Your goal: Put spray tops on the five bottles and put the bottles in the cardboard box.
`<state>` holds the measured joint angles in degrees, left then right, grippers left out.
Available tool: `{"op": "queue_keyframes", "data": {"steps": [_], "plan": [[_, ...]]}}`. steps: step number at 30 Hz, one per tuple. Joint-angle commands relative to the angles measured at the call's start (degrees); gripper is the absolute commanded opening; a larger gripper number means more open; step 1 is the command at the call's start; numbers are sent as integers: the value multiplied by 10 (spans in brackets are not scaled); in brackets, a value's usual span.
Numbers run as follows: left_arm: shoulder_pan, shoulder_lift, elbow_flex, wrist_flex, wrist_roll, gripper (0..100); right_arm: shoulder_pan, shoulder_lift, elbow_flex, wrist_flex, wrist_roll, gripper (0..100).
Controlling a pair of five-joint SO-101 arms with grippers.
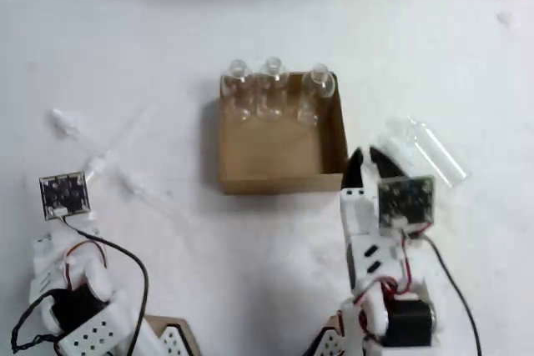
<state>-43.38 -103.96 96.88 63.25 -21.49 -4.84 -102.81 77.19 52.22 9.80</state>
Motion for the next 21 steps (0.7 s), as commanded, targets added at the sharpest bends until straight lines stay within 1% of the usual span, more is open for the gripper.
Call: {"op": "queue_keyframes", "data": {"steps": [1,6,10,13,17,21], "plan": [[4,-6,-2,2,-1,31,7,-6,120,-1,7,46],[4,-6,-2,2,-1,31,7,-6,196,0,7,46],[5,-6,-2,2,-1,31,7,-4,197,31,6,46],[5,-6,-2,2,-1,31,7,-2,197,90,6,45],[5,-6,-2,2,-1,31,7,-5,197,215,4,45],[6,-6,-2,1,-1,31,7,-3,197,206,6,43]]}}
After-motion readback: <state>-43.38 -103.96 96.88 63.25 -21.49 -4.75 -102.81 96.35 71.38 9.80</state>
